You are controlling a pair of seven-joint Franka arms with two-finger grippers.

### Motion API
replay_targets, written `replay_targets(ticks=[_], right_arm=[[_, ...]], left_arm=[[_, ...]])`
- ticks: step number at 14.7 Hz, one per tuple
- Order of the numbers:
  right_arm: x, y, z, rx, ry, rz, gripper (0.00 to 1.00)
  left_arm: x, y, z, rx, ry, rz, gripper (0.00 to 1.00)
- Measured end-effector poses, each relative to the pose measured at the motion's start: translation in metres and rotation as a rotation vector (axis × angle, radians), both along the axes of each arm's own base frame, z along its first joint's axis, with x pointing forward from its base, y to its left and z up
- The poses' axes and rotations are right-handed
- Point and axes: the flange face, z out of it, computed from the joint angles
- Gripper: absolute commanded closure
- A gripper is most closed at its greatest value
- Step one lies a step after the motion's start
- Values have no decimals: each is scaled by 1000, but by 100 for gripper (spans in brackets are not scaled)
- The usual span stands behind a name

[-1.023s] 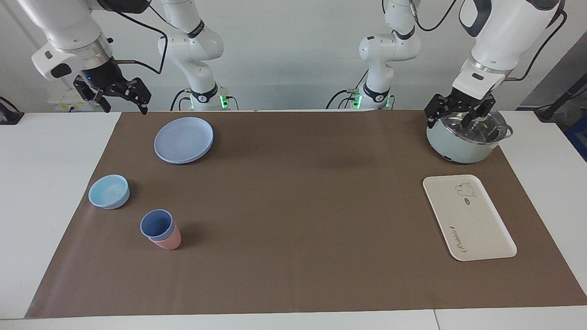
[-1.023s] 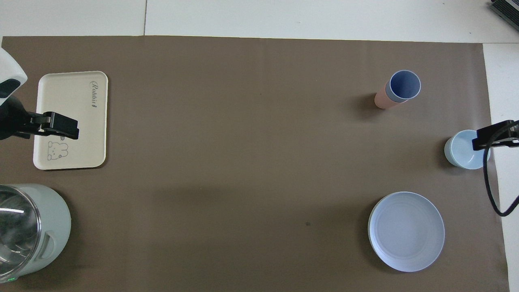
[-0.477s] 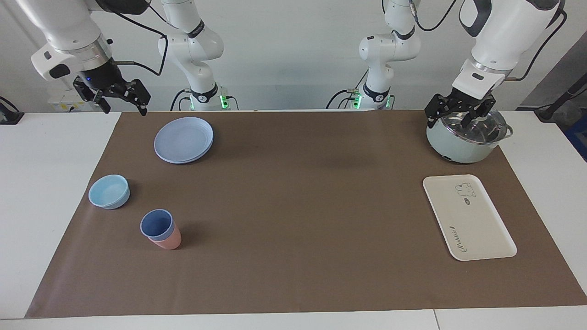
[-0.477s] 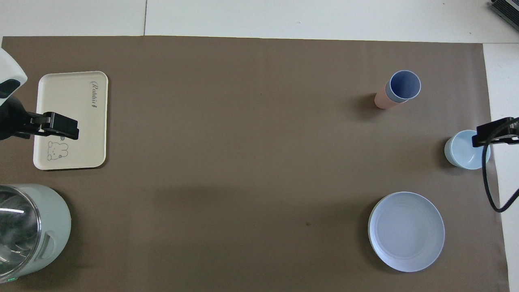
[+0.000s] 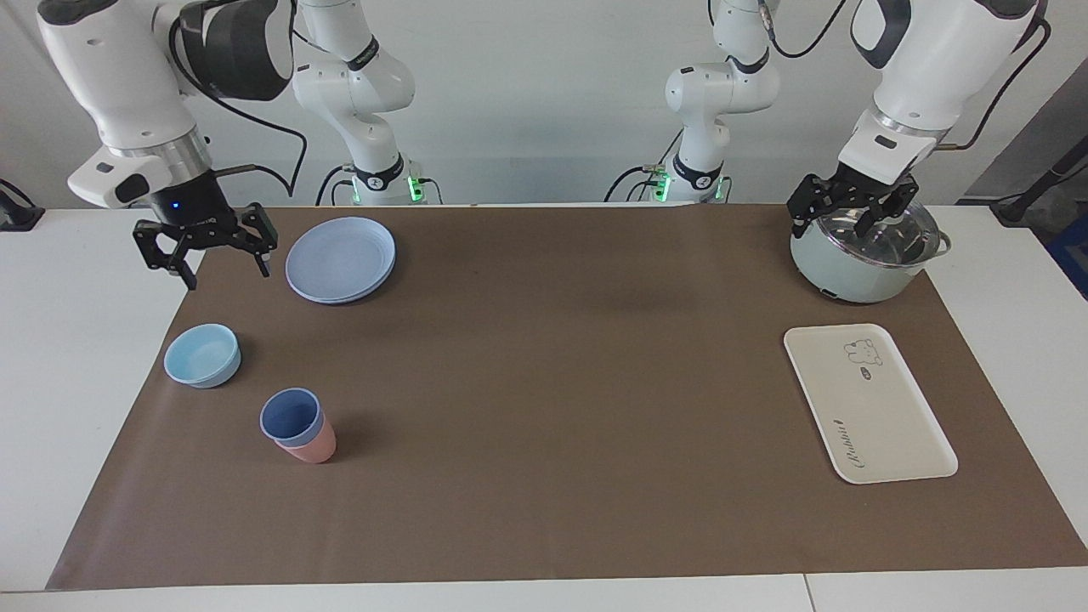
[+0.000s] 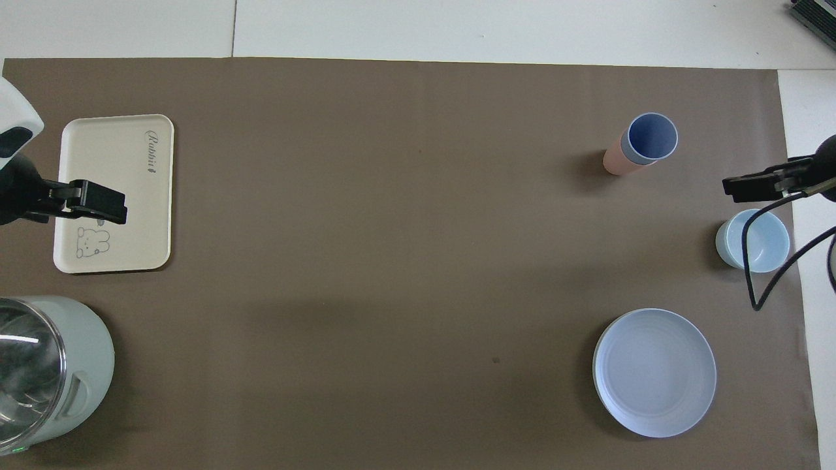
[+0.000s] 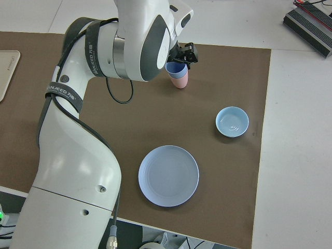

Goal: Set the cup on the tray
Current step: 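Move the right gripper toward the blue cup beside the pink cup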

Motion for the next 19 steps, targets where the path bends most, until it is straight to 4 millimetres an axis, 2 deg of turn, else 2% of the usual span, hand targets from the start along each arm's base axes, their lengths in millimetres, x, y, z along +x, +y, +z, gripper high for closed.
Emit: replay_targets(ticks=[5, 9, 11, 13, 17, 19], right_arm=[[12, -30, -89, -10, -151, 351, 0], [16, -80, -144, 127, -275, 468, 0], [14, -100, -170, 180, -318, 466, 0], [14, -107, -193, 254, -326, 435, 0], [18, -104, -235, 411, -370, 455, 0], [23, -114, -259, 468, -406, 487, 0]], left_arm=[[0, 0, 0, 0, -1, 0, 0], [0, 0, 0, 0, -1, 0, 0], [0, 1, 0, 0, -1, 1, 0], [0, 1, 0, 0, -3, 2, 0], [0, 1, 0, 0, -2, 2, 0], [0, 1, -1, 0, 0, 2, 0]])
